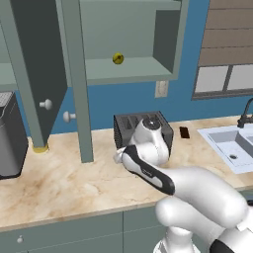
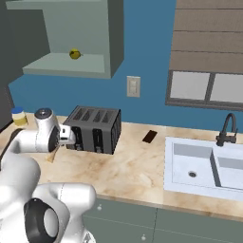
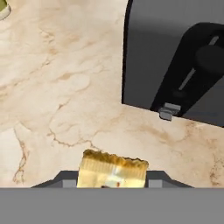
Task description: Pick the bar and honey bottle from the counter and place them in the cabinets closest to them.
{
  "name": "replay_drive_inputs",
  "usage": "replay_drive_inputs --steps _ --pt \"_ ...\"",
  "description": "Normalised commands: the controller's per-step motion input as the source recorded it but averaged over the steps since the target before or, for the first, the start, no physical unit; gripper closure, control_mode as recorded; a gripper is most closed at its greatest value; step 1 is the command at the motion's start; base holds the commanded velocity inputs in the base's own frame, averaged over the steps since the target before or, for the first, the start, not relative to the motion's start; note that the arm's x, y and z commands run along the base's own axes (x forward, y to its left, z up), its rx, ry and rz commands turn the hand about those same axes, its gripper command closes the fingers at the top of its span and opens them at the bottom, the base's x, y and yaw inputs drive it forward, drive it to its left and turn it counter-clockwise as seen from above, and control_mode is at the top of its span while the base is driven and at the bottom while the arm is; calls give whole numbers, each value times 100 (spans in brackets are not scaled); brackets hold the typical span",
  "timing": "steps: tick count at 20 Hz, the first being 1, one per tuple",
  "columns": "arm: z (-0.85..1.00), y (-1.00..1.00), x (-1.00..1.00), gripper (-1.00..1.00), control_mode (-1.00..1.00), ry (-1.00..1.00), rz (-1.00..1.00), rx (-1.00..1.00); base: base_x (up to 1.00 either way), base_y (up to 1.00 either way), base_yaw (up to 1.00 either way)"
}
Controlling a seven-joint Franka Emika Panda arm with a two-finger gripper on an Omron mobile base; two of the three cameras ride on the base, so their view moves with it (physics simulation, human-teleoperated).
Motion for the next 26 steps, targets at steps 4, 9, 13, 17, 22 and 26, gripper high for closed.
replay_drive_inputs --steps 4,9,13,17,22,26 --pt "70 -18 -26 100 -100 1 -6 -2 0 0 0" --pt "71 -19 -35 100 -100 6 -3 0 0 0 0" --pt "72 -21 -44 100 -100 9 -1 0 0 0 0" --pt "80 -18 -44 100 -100 6 0 0 0 0 0" --pt "87 -7 -37 100 -100 1 0 -1 0 0 0" --pt "92 -2 -31 100 -100 0 0 -2 0 0 0"
